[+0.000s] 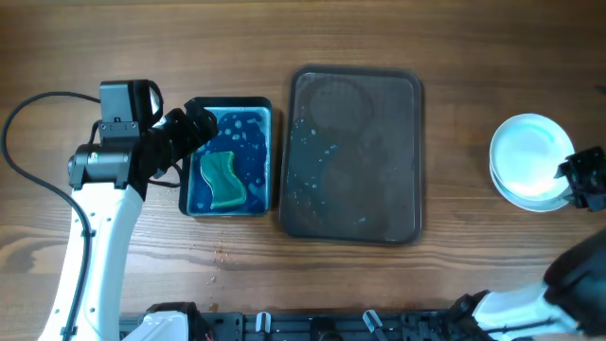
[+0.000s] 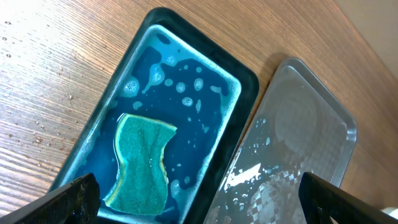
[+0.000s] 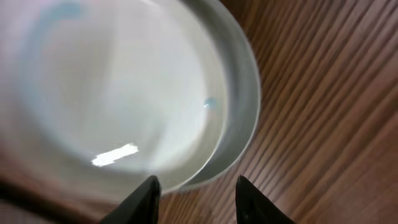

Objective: Clean dirty plates on tray and stack at the side

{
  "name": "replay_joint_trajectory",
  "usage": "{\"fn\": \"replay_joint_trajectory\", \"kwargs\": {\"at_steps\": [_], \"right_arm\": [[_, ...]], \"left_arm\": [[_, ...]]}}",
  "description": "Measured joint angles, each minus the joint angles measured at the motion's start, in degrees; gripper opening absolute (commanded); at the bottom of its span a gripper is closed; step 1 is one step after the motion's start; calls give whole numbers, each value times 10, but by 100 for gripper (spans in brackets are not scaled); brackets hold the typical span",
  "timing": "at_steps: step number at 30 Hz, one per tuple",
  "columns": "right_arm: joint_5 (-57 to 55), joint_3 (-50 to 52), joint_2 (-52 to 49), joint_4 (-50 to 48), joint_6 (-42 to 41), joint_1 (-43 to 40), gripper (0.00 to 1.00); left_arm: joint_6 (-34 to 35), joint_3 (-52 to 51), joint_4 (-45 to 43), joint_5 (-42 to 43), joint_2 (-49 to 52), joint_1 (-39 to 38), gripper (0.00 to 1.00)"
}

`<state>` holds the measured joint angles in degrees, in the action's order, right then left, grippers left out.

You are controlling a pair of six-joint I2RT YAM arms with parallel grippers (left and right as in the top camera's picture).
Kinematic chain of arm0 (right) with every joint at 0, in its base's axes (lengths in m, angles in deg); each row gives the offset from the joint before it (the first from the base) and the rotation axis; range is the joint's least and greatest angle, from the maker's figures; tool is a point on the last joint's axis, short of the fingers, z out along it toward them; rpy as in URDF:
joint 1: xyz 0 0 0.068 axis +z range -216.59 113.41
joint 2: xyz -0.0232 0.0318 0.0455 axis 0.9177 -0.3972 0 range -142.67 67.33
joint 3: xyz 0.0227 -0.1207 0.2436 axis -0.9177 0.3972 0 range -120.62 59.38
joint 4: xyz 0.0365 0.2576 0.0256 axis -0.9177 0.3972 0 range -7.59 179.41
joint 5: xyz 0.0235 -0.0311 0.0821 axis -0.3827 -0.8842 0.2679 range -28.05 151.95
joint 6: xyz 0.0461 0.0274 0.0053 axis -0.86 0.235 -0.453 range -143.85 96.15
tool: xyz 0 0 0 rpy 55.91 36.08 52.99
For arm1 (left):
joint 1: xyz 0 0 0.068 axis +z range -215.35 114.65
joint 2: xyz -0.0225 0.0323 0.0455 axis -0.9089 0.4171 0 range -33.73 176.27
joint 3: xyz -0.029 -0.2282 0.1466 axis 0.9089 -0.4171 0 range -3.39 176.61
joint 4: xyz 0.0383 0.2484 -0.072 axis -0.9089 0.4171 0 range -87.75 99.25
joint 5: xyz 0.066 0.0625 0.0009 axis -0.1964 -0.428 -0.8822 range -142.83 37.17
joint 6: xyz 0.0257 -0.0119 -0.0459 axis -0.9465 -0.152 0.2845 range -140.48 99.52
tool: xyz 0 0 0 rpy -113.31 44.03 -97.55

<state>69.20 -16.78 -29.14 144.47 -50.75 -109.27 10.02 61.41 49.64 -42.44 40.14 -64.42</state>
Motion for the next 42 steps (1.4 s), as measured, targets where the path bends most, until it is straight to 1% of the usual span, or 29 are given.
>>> {"fn": "replay_joint_trajectory", "kwargs": {"at_steps": [5, 8, 11, 12, 13, 14, 15, 17, 20, 24, 32, 34, 39, 42], "right_arm": [[85, 0, 176, -10, 41, 54, 43], [164, -1, 287, -21, 90, 122, 42], [226, -1, 369, -20, 146, 202, 44], [243, -1, 388, -19, 164, 227, 50], [262, -1, 411, -14, 185, 260, 58], [275, -1, 426, -10, 195, 281, 88], [287, -1, 445, -3, 214, 309, 100], [303, -1, 475, 9, 229, 358, 100], [314, -2, 498, 23, 241, 387, 100], [317, -1, 503, 66, 235, 393, 100], [297, -1, 501, 73, 217, 396, 100], [291, -1, 502, 51, 230, 405, 100], [277, 4, 517, -71, 296, 455, 100], [258, 48, 549, -150, 345, 508, 100]], "left_arm": [[0, 0, 1, 0, 0, 0, 100], [0, 0, 1, 0, 0, 0, 100], [0, 0, 1, 0, 0, 0, 100], [0, 0, 1, 0, 0, 0, 100], [0, 0, 1, 0, 0, 0, 100], [0, 0, 1, 0, 0, 0, 100], [0, 0, 1, 0, 0, 0, 100], [0, 0, 1, 0, 0, 0, 100], [0, 0, 1, 0, 0, 0, 100], [0, 0, 2, 0, 0, 0, 100], [0, 0, 2, 0, 0, 0, 100], [0, 0, 2, 0, 0, 0, 100], [0, 0, 1, 0, 0, 0, 100], [0, 0, 2, 0, 0, 0, 100]]}}
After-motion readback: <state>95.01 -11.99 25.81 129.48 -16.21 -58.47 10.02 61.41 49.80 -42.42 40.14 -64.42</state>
